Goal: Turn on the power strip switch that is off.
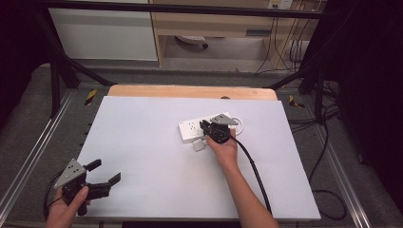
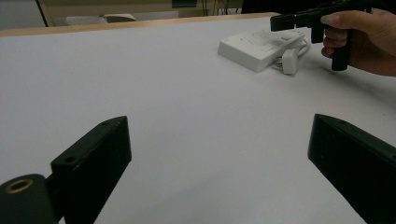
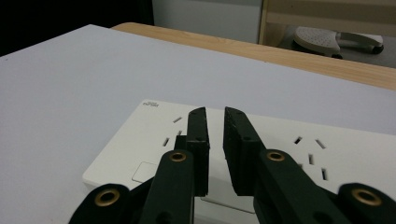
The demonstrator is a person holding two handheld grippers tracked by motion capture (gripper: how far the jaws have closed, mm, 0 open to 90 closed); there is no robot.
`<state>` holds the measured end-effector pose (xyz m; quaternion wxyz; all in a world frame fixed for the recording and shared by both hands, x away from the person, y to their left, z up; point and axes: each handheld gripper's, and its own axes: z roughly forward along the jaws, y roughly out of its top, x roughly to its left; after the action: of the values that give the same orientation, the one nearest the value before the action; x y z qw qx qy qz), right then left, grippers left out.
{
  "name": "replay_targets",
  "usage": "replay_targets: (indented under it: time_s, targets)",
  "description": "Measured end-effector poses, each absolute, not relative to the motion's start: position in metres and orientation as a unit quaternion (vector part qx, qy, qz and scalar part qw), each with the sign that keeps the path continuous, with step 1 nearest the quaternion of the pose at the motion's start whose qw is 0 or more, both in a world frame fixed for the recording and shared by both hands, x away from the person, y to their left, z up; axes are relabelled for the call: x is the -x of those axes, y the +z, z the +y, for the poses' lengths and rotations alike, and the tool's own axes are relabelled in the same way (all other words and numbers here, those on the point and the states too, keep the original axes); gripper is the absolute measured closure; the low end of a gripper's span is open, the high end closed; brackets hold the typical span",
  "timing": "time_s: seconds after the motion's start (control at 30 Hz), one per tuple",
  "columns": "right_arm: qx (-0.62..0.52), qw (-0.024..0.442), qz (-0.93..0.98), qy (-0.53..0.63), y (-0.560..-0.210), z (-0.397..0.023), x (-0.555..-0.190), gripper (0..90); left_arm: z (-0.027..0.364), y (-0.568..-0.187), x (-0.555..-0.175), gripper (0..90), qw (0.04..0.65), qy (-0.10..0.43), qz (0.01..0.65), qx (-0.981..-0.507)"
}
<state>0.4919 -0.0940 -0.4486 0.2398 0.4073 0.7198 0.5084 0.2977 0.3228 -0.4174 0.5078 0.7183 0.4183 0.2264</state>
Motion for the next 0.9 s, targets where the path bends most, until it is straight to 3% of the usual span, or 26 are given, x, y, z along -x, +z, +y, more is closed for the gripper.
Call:
replay_targets:
  time_s: [0.47,0.9]
  targets:
    - [-0.393,0.236,0.728,0.509,-0.455,-0.086,-0.490,90.0,0.323,-0.417,-0.298,6.2,0.508,0.227,0.418,-0.718]
    - [-0.384,0.238,0.734,0.507,-0.456,-0.082,-0.488,90.0,0.323,-0.417,-0.298,6.2,0.507,0.228,0.418,-0.719]
